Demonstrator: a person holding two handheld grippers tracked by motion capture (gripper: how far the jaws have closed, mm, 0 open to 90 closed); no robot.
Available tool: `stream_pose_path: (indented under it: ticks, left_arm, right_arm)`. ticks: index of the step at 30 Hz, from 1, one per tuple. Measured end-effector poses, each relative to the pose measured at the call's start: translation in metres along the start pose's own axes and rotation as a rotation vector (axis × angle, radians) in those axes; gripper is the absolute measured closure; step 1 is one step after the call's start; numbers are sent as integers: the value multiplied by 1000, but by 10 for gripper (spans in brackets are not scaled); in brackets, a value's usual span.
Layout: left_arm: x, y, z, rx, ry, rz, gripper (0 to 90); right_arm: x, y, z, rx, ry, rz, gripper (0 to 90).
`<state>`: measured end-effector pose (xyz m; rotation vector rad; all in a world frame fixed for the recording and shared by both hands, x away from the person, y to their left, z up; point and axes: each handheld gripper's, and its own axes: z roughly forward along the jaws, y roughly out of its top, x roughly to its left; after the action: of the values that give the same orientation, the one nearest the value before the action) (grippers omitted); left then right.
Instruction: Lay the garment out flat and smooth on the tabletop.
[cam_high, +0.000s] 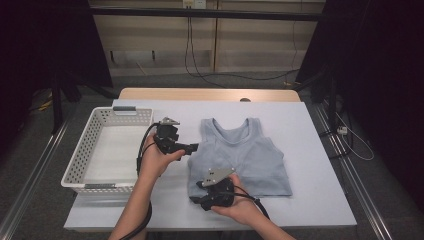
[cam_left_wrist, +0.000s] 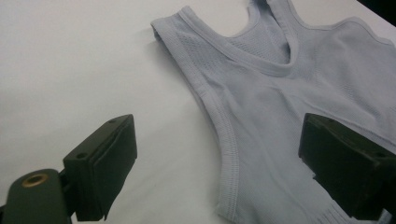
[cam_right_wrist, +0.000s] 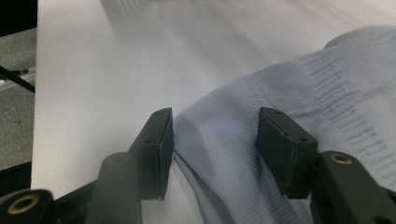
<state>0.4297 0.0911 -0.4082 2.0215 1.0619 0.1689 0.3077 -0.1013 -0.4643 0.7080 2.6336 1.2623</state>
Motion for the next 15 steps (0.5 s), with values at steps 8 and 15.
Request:
stream_pose_path:
  ticks: [8, 15]
  left_arm:
    - [1, 2, 4, 6, 10, 12, 122]
    - [-3, 9, 10, 8, 10, 30, 125]
  right_arm:
    - [-5, 0, 0, -5, -38, 54, 786]
    - [-7, 0, -1, -11, 0, 90, 870]
